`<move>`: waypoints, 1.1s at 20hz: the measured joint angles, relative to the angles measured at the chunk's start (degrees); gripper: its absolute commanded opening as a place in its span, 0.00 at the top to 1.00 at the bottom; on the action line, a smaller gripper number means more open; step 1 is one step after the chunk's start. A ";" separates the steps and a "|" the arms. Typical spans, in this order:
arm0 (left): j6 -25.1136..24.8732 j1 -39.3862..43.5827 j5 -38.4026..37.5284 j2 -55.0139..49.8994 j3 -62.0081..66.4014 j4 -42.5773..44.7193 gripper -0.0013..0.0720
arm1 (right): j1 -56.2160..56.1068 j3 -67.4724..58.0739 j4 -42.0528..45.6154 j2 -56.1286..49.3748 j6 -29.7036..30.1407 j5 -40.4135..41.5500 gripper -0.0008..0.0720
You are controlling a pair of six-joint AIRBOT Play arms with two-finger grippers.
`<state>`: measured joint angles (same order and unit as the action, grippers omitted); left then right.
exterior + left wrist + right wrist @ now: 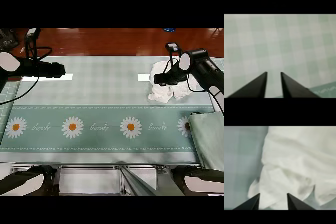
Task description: Fold the shirts.
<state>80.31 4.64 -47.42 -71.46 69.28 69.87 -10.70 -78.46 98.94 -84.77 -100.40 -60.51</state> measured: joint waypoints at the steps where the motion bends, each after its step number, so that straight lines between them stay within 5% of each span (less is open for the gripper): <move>1: 1.20 0.00 3.04 -0.22 0.00 0.00 0.29 | 0.20 0.00 3.78 -0.02 -1.79 2.93 0.42; 5: 6.12 -0.66 14.93 -1.44 0.00 0.00 0.29 | 4.98 -0.26 13.88 -2.36 -9.92 11.39 0.42; 9: 8.00 -1.64 21.68 -2.03 0.00 0.00 0.29 | 11.45 -0.33 11.76 -7.43 -11.08 13.57 0.42; 12: 8.55 -1.92 19.91 -2.25 0.00 0.00 0.29 | 14.45 -0.37 7.54 -11.47 -10.19 15.39 0.43; 13: 8.63 -1.99 18.29 -2.36 0.00 0.00 0.29 | 14.99 -0.37 6.29 -12.66 -9.68 15.63 0.48; 16: 8.87 -2.23 12.79 -2.08 0.09 0.00 0.29 | 15.80 -0.50 2.14 -15.08 -7.30 16.00 0.95; 22: 8.15 -7.74 3.67 5.66 3.78 -0.24 0.29 | 15.96 -10.05 -8.85 -15.50 4.63 5.92 0.96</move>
<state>88.47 -3.09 -43.75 -65.80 73.06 69.63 5.26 -88.51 90.08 -100.27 -95.77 -54.59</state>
